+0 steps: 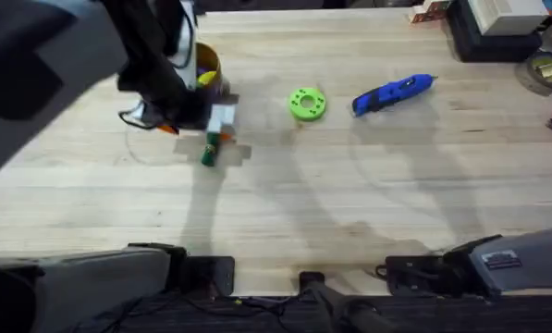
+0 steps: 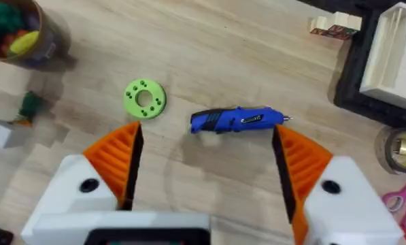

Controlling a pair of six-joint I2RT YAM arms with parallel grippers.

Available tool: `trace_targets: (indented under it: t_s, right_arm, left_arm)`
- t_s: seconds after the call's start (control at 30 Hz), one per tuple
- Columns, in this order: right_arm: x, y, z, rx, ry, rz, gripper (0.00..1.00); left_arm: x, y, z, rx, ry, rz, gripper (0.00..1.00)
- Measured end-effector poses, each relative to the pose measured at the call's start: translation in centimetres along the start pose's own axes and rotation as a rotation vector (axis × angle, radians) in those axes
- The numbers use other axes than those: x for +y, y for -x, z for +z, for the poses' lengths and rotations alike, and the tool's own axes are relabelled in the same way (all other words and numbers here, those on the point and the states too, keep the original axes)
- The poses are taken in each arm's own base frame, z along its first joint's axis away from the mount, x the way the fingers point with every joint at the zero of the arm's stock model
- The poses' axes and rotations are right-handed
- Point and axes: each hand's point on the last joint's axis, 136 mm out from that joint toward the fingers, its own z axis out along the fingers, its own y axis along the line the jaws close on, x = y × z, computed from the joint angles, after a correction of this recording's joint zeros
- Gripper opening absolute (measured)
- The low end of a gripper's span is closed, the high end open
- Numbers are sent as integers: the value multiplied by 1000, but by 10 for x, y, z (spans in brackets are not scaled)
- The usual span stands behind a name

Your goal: Pick up the gripper from the table and insert it into the empty holder that is missing its gripper. Then pick up a screw, insert it into the mounting hole, and use the screwdriver to tighten it. Finally, clean up the table by picking up the vegetable and placing it into the bucket.

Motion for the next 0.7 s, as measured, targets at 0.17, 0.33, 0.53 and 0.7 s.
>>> trace_targets:
  t_s: [0.17, 0.33, 0.53, 0.7]
  right_arm:
    - [0, 0, 0, 0, 0, 0, 994]
    - [0, 0, 0, 0, 0, 0, 994]
    - [0, 0, 0, 0, 0, 0, 994]
    - [0, 0, 0, 0, 0, 0, 994]
  left_arm:
    - [-3, -9, 20, 38, 1, 13, 986]
    - [-2, -7, 37, 77, 6, 13, 985]
    - [-5, -8, 65, 155, 10, 21, 988]
    - [-6, -10, 71, 174, 8, 26, 995]
